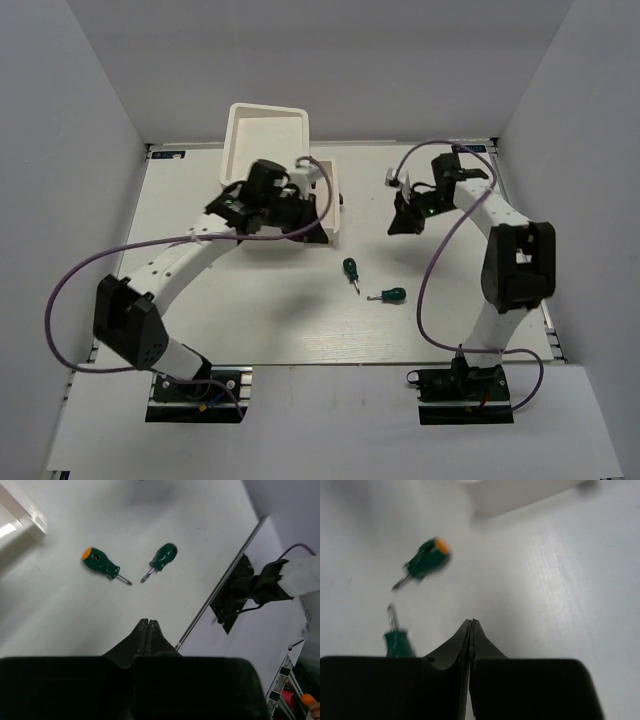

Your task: Sort the tools into containers

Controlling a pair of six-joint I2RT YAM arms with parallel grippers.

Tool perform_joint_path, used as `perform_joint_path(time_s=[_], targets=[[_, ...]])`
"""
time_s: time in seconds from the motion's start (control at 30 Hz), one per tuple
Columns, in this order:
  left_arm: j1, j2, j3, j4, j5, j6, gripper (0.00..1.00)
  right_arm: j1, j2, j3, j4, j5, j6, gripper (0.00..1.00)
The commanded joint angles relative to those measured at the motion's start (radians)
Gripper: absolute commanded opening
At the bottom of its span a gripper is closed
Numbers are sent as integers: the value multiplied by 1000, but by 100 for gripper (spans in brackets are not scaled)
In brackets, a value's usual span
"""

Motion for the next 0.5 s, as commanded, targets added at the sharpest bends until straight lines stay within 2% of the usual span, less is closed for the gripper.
perform_joint_path(time_s=[0.0,0.03,0.07,0.13,0.17,0.2,0.27,0.3,0.33,0.4,0.47], targets=[[-108,60,59,-33,-206,-51,0,8,-111,-98,-440,-96,-605,5],[-126,74,59,-33,-250,-78,0,10,-127,-176,-445,-80,-670,20],[-142,86,59,-18,-304,-95,21,10,-178,-201,-429,-68,-669,49],[-188,127,69,-18,-387,-147,50,10,-222,-279,-391,-33,-667,67],[-202,146,70,-18,-402,-148,66,13,-247,-293,-344,-22,-641,80],[-230,164,86,-18,-436,-163,69,11,-273,-327,-322,-19,-630,89],[-256,221,108,-18,-496,-180,74,13,-292,-374,-264,-2,-581,90],[-270,242,123,-18,-532,-195,74,19,-313,-384,-182,1,-561,90],[-296,264,154,-33,-590,-222,74,18,-319,-391,-152,9,-484,90],[-317,327,195,-87,-681,-278,75,16,-335,-410,-73,36,-443,90],[-340,362,235,-124,-753,-347,75,13,-344,-425,-52,47,-396,90]])
